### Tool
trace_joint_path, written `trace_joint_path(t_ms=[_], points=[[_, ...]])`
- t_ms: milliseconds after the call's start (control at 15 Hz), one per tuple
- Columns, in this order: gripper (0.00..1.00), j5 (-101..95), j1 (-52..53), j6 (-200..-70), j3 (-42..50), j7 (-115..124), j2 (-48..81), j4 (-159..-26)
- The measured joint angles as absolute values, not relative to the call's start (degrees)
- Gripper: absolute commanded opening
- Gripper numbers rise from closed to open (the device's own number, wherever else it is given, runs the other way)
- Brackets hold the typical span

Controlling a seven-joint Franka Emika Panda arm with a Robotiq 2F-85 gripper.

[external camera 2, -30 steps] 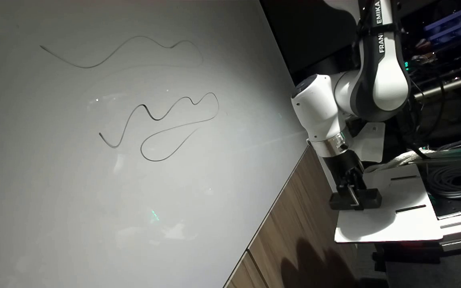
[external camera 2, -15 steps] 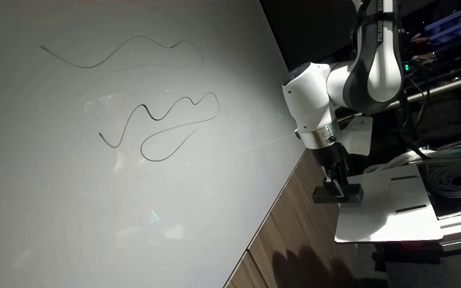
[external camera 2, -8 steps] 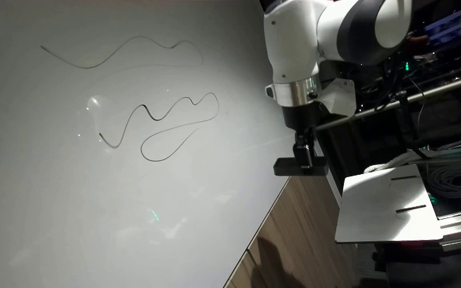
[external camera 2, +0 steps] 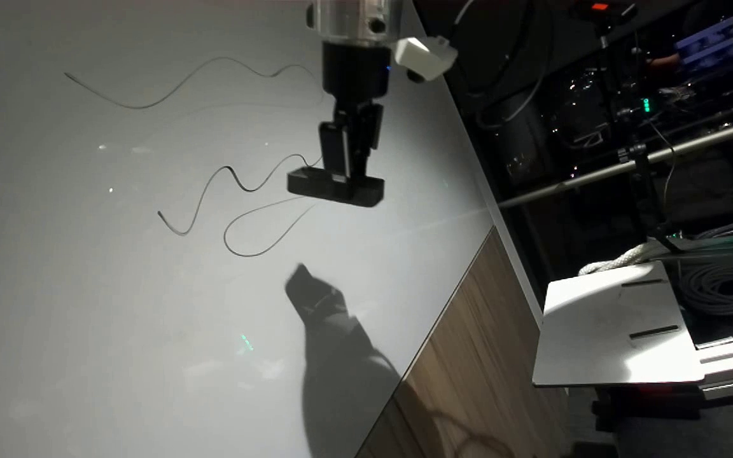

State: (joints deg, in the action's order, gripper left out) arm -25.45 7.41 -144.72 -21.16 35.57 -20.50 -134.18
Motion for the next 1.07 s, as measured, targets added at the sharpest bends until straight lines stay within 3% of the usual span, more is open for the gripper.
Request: trace_joint_path(t_ms=[667, 1067], points=[[0.29, -42.6, 5.9, -142.3, -25.9, 35.6, -4.8, -100.2], [0.29, -53.8, 11.9, -135.9, -23.4, 38.6, 3.1, -90.4]])
